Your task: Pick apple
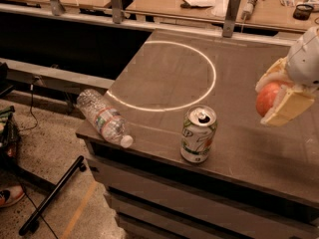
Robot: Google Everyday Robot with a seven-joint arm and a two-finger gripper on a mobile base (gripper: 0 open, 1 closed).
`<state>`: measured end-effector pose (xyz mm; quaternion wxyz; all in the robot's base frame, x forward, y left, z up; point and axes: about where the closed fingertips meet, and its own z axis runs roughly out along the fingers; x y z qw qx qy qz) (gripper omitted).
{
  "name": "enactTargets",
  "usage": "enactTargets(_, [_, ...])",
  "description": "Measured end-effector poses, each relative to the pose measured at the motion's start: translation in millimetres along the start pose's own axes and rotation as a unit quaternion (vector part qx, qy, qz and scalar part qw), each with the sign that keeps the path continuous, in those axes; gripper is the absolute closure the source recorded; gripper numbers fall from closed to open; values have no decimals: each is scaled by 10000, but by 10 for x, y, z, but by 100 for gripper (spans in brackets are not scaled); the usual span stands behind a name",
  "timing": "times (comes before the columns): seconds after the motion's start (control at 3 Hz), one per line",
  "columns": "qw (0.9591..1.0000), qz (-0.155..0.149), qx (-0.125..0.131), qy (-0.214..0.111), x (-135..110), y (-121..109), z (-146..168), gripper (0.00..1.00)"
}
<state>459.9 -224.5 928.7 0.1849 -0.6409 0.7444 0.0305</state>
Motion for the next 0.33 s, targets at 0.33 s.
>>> enactTargets(0.33, [10000,0,64,-16,-5,-36,-52,100])
